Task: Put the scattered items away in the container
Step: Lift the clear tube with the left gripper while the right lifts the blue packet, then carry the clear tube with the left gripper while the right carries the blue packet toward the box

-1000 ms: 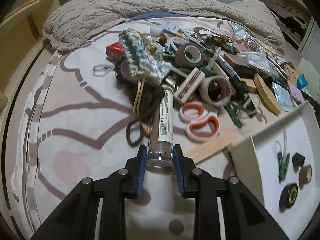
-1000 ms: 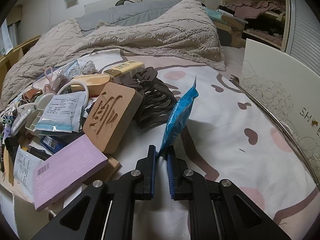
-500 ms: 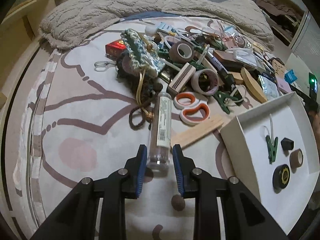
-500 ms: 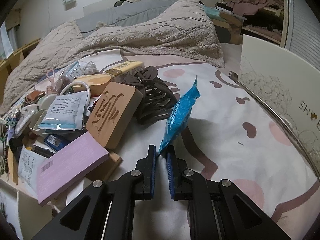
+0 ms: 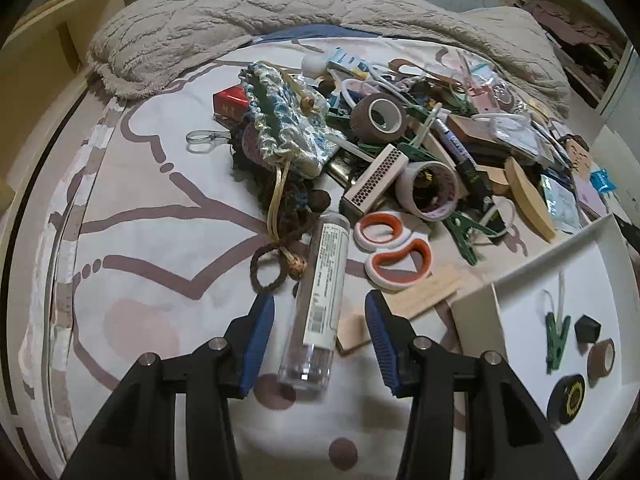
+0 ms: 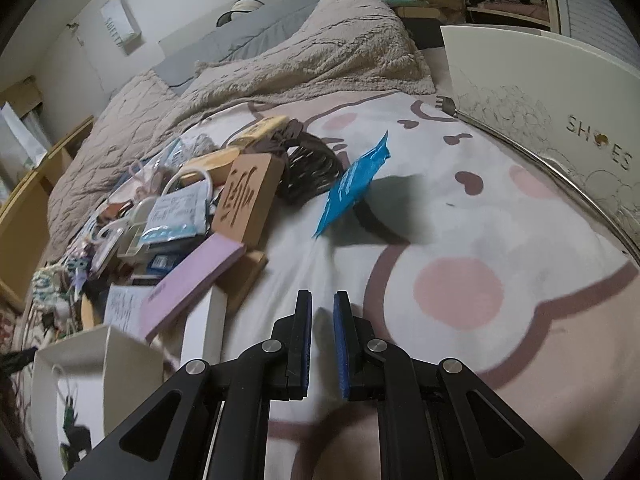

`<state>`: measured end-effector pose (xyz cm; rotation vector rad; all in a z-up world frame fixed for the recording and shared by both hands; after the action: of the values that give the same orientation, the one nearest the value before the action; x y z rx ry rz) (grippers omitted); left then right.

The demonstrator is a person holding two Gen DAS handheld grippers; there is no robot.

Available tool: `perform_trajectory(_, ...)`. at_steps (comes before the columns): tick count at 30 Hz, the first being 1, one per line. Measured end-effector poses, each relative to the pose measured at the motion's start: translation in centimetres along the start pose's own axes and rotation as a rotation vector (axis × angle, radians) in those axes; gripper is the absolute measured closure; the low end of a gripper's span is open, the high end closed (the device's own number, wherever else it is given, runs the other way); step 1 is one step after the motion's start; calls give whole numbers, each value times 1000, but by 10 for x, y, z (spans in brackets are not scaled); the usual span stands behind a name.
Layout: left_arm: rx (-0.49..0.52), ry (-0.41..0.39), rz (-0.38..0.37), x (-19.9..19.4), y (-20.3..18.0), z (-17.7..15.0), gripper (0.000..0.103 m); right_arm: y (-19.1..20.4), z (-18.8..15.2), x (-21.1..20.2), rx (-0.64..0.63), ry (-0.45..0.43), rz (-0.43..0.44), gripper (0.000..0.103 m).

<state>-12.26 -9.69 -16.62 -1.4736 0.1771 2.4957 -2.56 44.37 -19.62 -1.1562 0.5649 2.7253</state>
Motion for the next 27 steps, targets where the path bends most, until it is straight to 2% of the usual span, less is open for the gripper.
perform_trajectory(5,-18,-3,8,5,1,3,56,3,2,-3,-17,26,28,91)
perform_trajectory(9,-27,5,9,8,3,2,56,5,12,-4,-15,19,2,90)
perform_trajectory(11,-29,15,13,11,3,1,56,6,18,-5,-27,-7,-31,73)
perform_trajectory(12,-31,21,13,12,3,0,56,6,21,-5,-27,-17,-48,44)
perform_trajectory(13,-34,29,13,14,4,-1,56,5,25,-5,-23,-34,-63,27)
perform_trajectory(17,-49,31,9,16,6,-3,56,-2,38,2,5,-35,-84,27)
perform_trajectory(23,-69,29,5,18,8,-3,53,-21,53,20,141,-15,-25,27)
perform_trajectory(25,-75,27,5,18,8,-3,52,-25,58,27,175,-5,-7,40)
perform_trajectory(27,-74,22,21,18,8,-4,46,-28,61,35,209,5,-4,47)
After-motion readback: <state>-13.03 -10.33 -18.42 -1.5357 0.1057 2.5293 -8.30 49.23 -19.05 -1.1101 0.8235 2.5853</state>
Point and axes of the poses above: each gripper's, at about its wrist camera, not at the fingertips, and x roughly the way its jaws point, y to its left, z to its top, the point moved 1 cm from there along x, roughly the way its jaws point, and after that the axes turned 2 degrees about -y, right-handed, at the moved point
